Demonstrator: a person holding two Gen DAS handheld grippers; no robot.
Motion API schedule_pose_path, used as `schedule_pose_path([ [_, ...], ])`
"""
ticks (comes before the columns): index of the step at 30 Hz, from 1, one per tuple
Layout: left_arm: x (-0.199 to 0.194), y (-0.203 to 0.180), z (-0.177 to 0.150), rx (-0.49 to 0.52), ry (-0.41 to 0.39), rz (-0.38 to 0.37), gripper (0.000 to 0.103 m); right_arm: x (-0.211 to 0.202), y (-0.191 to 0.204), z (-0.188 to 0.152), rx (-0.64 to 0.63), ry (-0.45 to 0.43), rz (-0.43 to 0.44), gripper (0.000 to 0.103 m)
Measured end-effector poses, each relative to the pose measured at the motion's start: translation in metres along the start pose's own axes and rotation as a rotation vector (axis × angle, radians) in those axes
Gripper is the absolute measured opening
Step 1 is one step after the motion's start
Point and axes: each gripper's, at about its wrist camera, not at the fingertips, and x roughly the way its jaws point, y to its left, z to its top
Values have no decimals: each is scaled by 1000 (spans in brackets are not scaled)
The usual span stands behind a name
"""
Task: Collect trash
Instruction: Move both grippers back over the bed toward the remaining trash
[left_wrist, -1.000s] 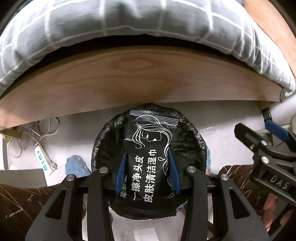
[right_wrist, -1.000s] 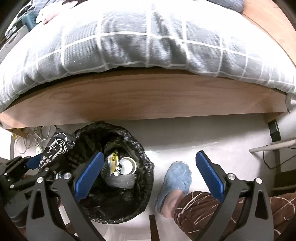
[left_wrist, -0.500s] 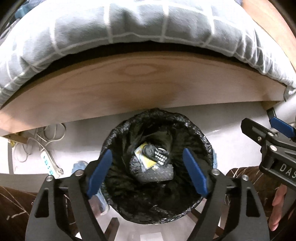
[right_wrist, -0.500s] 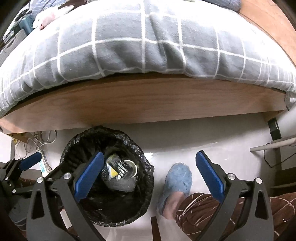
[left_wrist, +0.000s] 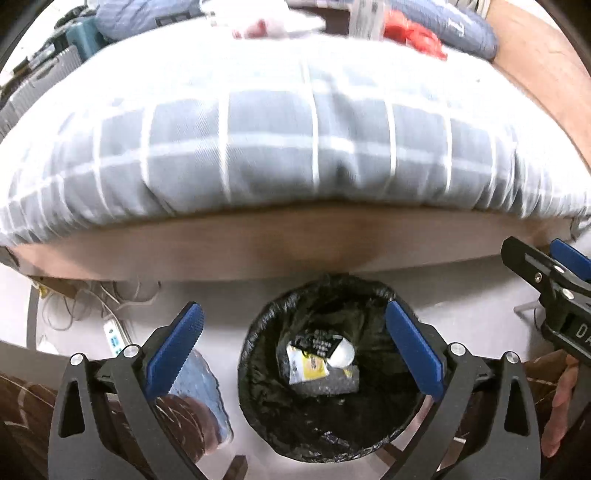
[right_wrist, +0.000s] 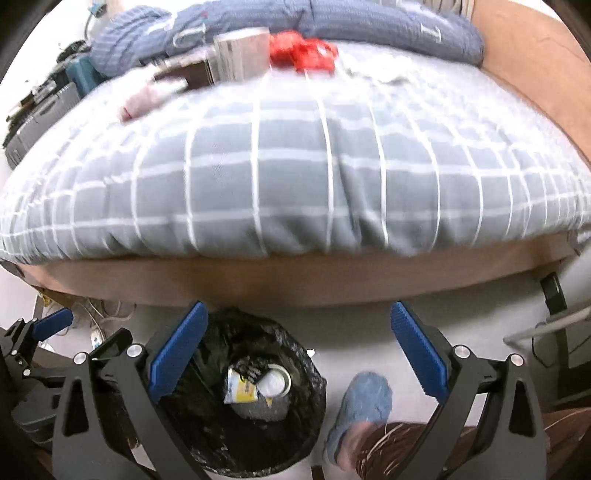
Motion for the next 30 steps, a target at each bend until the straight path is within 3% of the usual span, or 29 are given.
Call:
schedule_pose_path([
  [12,-52,25,53,-52,-147,-10,97,-41,16,51,-68,-169,0,95],
  [30,-47,54,137,-91,-231,-23,97,-14,-17,133,-45,-230,-63,95],
])
